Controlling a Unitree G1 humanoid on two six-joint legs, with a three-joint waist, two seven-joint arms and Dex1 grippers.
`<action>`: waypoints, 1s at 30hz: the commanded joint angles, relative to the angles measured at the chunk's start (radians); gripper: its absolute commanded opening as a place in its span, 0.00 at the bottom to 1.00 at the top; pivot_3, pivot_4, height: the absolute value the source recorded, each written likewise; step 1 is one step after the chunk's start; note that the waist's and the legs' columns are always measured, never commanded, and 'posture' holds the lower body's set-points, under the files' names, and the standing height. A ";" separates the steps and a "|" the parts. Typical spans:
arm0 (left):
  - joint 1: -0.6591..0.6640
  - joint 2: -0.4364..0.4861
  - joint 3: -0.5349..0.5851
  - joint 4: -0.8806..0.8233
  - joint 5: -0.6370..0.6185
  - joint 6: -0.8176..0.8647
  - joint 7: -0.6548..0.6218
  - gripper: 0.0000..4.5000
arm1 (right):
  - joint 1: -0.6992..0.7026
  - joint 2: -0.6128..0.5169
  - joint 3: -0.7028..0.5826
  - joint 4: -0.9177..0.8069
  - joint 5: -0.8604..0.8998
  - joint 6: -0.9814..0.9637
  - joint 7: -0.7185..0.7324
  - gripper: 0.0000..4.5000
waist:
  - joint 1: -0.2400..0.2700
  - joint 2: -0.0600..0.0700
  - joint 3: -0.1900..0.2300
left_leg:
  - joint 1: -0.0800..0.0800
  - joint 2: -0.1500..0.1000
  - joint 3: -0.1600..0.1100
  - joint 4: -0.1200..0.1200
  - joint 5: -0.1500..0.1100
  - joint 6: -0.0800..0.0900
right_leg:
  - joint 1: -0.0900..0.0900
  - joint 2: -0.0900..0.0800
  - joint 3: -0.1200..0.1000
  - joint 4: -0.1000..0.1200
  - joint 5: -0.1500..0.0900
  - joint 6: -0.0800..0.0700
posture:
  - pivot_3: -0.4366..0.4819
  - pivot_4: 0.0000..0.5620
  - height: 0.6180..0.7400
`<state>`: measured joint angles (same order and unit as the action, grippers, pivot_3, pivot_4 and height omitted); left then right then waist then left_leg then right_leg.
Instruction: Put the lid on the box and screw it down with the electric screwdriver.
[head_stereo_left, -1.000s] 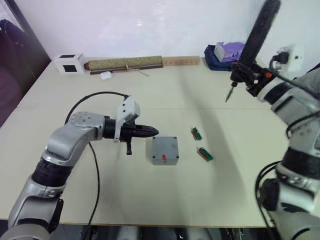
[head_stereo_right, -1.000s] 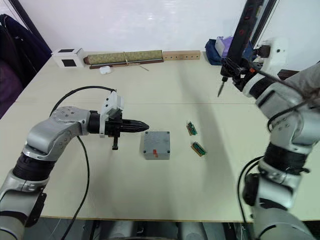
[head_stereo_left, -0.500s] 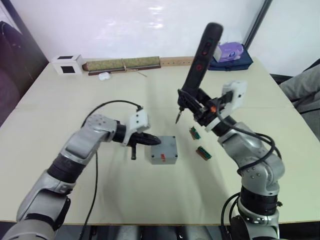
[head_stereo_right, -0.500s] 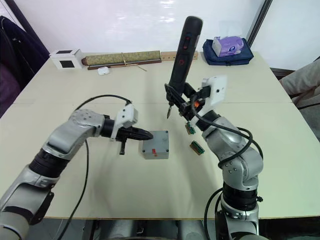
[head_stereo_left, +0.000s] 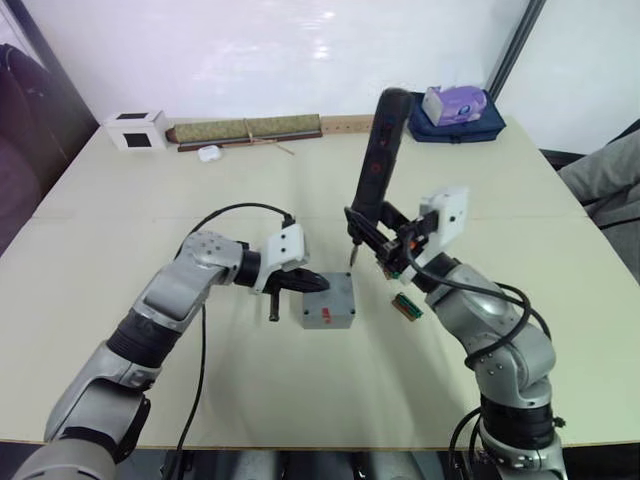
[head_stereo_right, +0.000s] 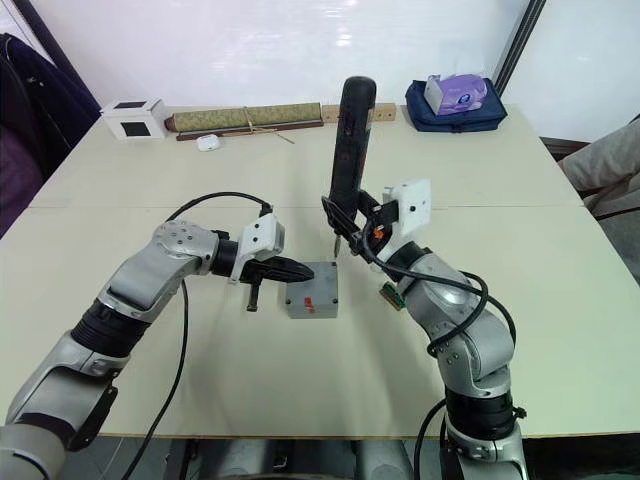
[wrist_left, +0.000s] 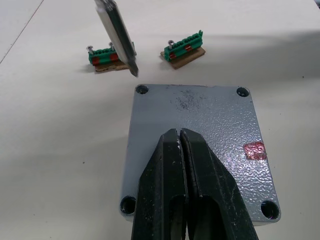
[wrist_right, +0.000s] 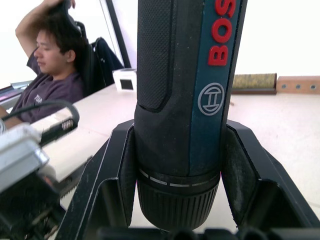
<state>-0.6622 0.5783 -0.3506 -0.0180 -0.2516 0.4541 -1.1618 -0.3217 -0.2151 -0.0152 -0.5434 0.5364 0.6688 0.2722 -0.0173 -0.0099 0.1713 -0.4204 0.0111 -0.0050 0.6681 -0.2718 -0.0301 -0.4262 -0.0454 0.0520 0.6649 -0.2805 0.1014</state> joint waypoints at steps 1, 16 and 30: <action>0.015 -0.001 -0.004 0.006 0.014 0.017 -0.002 0.00 | -0.007 0.007 -0.003 -0.033 0.000 -0.055 0.011 0.39 | 0.000 0.000 0.000 | 0.000 0.000 0.000 0.000 0.000 0.000 | 0.000 0.000 0.000 0.000 0.000 0.000 | 0.48 0.27 1.00; 0.022 0.003 0.010 0.003 0.011 0.033 -0.004 0.00 | 0.024 0.027 0.025 0.075 -0.066 -0.156 0.018 0.39 | -0.001 0.000 0.000 | 0.003 0.000 0.000 0.000 0.000 0.000 | 0.002 0.000 0.000 0.000 0.000 0.000 | 0.48 0.27 1.00; 0.065 0.036 -0.020 -0.039 0.037 0.041 -0.012 0.00 | 0.157 -0.048 0.101 0.020 -0.053 -0.082 0.072 0.39 | 0.000 -0.003 -0.004 | 0.016 0.001 -0.001 -0.001 -0.001 0.002 | 0.018 0.000 -0.001 -0.004 -0.001 -0.001 | 0.48 0.27 1.00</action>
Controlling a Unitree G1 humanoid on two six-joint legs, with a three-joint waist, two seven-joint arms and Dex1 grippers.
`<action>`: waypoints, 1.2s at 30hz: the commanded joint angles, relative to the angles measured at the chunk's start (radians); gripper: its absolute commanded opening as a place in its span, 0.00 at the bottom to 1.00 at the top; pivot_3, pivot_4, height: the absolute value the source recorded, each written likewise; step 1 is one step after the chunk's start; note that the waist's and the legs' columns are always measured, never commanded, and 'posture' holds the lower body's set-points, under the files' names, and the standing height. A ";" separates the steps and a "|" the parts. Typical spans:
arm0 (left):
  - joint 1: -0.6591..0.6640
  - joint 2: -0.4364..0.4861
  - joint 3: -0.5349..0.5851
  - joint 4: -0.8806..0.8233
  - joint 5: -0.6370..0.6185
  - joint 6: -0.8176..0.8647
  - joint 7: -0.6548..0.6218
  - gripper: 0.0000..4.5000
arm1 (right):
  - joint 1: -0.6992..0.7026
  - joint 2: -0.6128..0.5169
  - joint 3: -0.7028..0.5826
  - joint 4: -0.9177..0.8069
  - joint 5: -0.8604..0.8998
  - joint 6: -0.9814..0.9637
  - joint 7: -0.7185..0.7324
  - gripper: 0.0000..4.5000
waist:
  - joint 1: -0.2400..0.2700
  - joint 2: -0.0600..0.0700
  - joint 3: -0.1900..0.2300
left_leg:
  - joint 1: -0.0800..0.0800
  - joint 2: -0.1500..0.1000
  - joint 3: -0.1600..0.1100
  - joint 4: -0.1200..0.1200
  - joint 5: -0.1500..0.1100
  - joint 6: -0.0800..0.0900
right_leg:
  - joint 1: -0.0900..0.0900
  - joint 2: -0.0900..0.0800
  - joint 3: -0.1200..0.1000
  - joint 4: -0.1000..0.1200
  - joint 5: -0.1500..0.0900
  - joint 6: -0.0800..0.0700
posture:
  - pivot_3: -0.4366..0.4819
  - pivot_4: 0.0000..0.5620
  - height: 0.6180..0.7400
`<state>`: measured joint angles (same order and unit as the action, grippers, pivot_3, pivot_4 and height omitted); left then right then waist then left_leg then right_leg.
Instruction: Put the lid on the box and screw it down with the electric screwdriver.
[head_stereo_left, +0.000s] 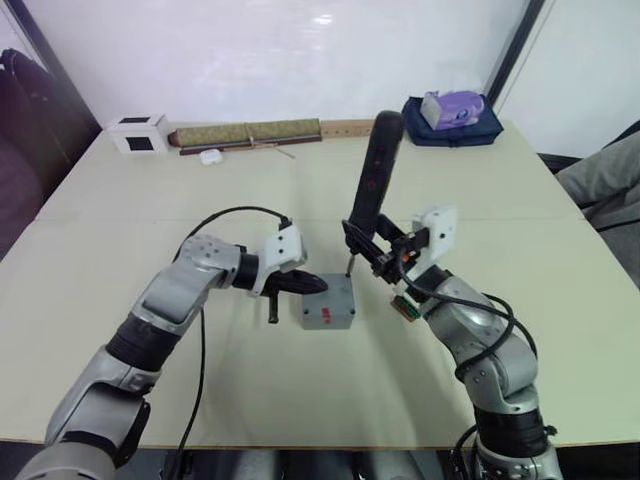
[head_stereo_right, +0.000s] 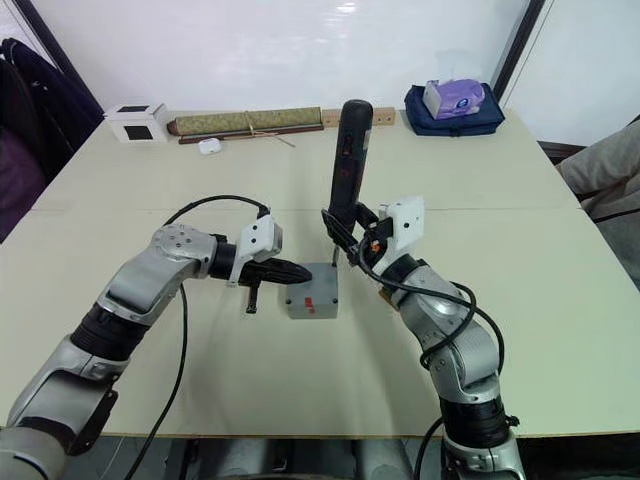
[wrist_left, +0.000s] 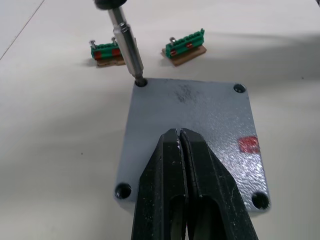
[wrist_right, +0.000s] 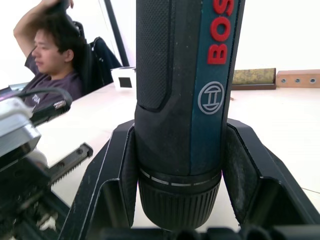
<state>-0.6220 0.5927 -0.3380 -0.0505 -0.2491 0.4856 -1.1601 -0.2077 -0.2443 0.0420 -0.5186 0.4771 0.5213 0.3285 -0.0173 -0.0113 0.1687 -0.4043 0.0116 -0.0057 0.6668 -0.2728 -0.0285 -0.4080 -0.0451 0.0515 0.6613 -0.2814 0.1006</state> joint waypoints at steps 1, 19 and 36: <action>0.027 0.023 -0.036 -0.008 0.035 0.012 -0.015 0.00 | 0.043 -0.024 0.052 -0.002 -0.002 0.074 0.013 0.39 | -0.001 -0.002 -0.003 | 0.001 0.000 0.000 0.000 0.000 0.000 | 0.001 0.000 0.000 0.000 0.000 0.000 | 0.48 0.27 1.00; 0.073 0.030 -0.054 0.023 0.070 -0.025 -0.028 0.00 | 0.043 -0.054 0.091 0.060 -0.076 0.124 0.008 0.39 | -0.001 -0.007 -0.029 | 0.019 0.002 0.000 -0.005 -0.004 0.006 | 0.018 0.001 -0.001 -0.004 -0.005 -0.004 | 0.48 0.27 1.00; 0.075 0.018 -0.054 0.031 0.067 -0.018 -0.028 0.00 | 0.045 -0.060 0.099 0.051 -0.097 0.119 0.017 0.39 | -0.001 -0.007 -0.031 | 0.023 0.004 0.000 -0.008 -0.004 0.006 | 0.021 0.001 -0.001 -0.006 -0.006 -0.007 | 0.48 0.27 1.00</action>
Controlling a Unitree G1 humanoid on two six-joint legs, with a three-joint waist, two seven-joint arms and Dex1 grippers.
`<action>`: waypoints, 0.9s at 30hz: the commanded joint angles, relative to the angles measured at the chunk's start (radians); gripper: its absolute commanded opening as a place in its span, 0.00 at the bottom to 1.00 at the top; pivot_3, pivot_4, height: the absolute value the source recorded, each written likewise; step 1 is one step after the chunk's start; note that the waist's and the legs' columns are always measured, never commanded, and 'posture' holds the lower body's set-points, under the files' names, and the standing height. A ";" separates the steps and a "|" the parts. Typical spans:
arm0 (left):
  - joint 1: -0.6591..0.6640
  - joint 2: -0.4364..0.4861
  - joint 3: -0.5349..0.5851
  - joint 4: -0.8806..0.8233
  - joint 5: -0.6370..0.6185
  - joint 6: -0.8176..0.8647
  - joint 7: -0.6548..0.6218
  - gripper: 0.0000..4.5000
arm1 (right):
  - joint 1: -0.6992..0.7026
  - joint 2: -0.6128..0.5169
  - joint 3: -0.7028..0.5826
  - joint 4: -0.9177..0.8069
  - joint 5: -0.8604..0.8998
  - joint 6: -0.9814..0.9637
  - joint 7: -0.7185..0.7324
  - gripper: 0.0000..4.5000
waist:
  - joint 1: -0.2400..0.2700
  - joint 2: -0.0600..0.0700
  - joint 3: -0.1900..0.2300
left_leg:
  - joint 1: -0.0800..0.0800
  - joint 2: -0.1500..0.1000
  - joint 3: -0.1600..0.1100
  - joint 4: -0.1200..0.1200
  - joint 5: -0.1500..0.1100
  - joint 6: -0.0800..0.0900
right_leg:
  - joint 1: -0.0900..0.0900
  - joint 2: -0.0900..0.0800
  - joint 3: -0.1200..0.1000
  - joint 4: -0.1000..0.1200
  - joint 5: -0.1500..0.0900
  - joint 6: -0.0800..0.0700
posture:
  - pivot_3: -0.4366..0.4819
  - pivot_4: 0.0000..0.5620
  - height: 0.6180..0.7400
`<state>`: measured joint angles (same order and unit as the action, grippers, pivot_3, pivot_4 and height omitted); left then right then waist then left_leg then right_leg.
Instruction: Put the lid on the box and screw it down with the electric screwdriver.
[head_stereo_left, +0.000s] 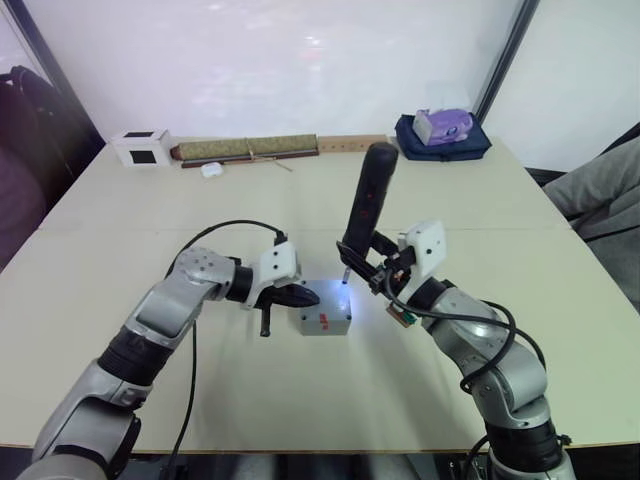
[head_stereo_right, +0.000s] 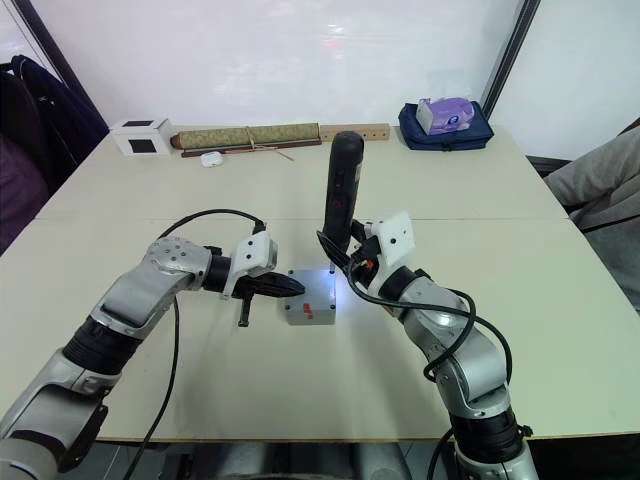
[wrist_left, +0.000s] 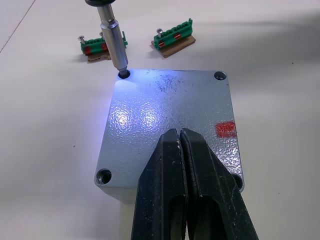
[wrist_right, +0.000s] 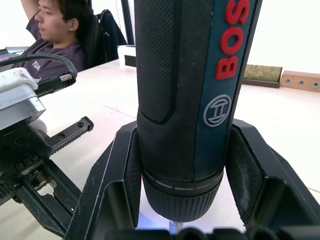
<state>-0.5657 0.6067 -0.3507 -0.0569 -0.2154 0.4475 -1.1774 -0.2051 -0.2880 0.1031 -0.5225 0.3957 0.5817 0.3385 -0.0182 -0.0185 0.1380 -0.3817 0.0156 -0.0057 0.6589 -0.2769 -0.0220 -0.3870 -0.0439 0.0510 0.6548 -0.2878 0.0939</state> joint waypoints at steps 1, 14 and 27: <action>0.018 0.003 -0.041 0.039 0.034 0.018 -0.010 0.00 | 0.042 -0.017 0.035 0.051 -0.015 0.056 0.010 0.39 | 0.000 0.000 0.000 | 0.000 0.000 0.000 0.000 0.000 0.000 | 0.000 0.000 0.000 0.000 0.000 0.000 | 0.48 0.27 1.00; 0.029 -0.016 -0.043 0.054 0.036 0.014 -0.010 0.00 | -0.089 -0.068 -0.135 -0.128 0.124 0.106 0.020 0.39 | 0.006 0.002 0.004 | 0.006 0.000 0.000 -0.010 0.000 0.000 | 0.005 -0.003 0.000 -0.008 0.000 0.000 | 0.48 0.27 1.00; 0.033 -0.163 0.155 0.058 -0.081 0.003 0.164 0.00 | -0.448 -0.177 -0.529 0.083 0.577 0.613 -0.241 0.39 | 0.004 0.006 0.010 | -0.011 -0.001 -0.001 -0.008 0.000 0.000 | -0.010 -0.005 -0.001 -0.007 0.002 0.003 | 0.48 0.27 1.00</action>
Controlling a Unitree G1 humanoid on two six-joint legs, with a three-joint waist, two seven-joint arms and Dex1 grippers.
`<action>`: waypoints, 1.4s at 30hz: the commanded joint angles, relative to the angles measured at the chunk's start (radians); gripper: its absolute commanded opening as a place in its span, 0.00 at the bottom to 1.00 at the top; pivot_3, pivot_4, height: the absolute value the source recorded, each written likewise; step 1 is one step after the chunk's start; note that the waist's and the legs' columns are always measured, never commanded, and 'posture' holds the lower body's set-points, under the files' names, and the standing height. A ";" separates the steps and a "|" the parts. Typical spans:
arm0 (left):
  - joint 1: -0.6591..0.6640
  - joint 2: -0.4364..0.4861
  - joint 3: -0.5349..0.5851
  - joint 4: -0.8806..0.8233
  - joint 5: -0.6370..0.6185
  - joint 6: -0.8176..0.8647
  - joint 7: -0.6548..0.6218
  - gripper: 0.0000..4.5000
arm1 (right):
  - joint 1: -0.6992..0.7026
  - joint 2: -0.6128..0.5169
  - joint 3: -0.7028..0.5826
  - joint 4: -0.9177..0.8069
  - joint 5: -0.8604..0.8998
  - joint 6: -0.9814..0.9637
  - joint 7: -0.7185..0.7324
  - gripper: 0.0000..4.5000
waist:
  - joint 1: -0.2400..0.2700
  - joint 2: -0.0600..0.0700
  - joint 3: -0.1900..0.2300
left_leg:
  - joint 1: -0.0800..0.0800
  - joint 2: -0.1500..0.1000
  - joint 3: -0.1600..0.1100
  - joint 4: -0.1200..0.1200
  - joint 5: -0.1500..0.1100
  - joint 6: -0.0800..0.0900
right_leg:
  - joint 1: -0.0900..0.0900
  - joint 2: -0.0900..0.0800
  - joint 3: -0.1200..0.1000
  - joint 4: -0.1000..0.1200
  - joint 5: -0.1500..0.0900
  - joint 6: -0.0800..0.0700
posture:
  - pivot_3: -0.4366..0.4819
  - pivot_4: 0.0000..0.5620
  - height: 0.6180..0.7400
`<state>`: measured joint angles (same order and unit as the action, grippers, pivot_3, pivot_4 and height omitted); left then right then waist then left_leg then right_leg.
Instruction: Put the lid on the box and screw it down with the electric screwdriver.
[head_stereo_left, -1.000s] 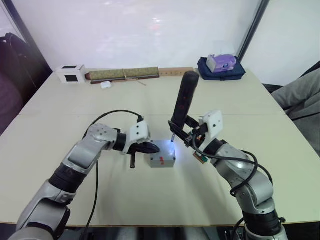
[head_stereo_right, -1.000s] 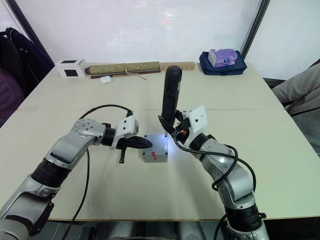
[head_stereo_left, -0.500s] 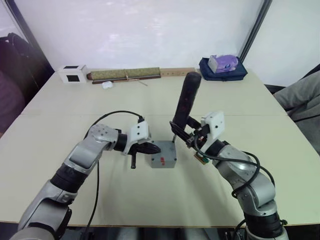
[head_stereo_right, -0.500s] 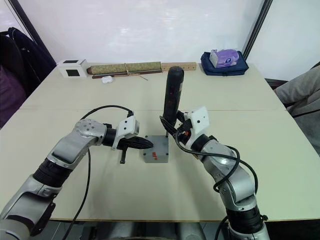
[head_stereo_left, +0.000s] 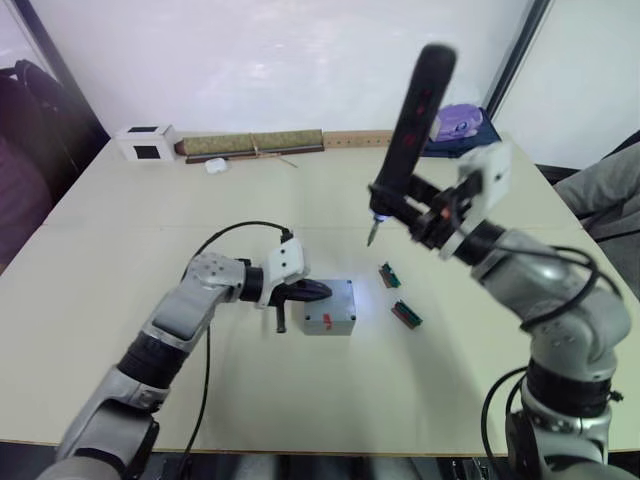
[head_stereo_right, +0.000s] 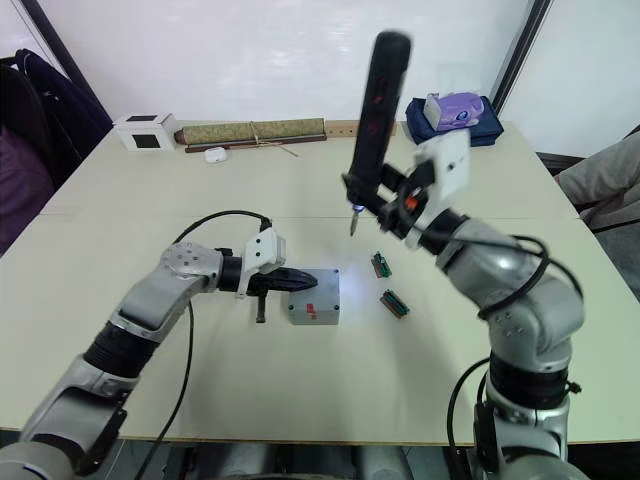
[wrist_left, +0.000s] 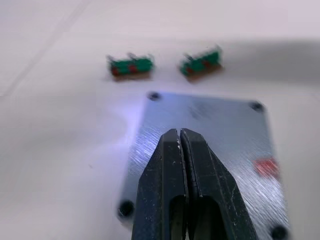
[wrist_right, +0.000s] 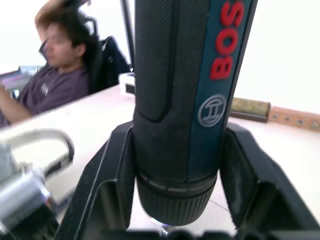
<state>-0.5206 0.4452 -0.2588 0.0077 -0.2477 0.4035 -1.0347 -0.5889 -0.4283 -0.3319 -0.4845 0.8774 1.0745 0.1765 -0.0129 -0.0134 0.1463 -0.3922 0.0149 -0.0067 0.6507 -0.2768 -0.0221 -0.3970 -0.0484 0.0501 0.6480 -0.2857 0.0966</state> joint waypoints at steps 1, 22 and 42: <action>-0.013 -0.004 0.072 -0.011 -0.055 0.049 0.025 0.00 | -0.080 -0.050 -0.112 0.066 0.110 0.159 -0.105 0.39 | -0.001 0.004 0.004 | -0.001 0.000 0.000 0.000 0.000 0.000 | -0.001 0.000 0.000 0.000 0.000 0.000 | 0.48 0.27 1.00; -0.118 0.276 -0.019 -0.272 -0.194 0.177 -0.327 0.00 | 0.170 -0.633 0.008 0.440 0.123 0.540 0.202 0.39 | -0.005 0.015 0.024 | -0.031 -0.002 0.003 0.014 -0.001 0.002 | -0.029 0.005 0.003 0.006 0.002 0.004 | 0.48 0.27 1.00; -0.085 0.261 -0.001 -0.289 -0.216 0.224 -0.270 0.00 | 0.220 -0.672 0.199 0.472 -0.087 0.433 0.353 0.81 | 0.000 0.010 0.022 | -0.030 -0.003 0.002 0.016 -0.001 0.002 | -0.026 0.004 0.002 0.006 0.003 0.005 | 0.48 0.27 1.00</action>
<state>-0.6015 0.7060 -0.2901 -0.2588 -0.4475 0.6284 -1.3122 -0.3865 -1.0801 -0.1618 -0.0152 0.8454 1.5336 0.5286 -0.0131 -0.0030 0.1680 -0.4219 0.0117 -0.0053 0.6672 -0.2774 -0.0206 -0.4221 -0.0449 0.0519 0.6541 -0.2828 0.1018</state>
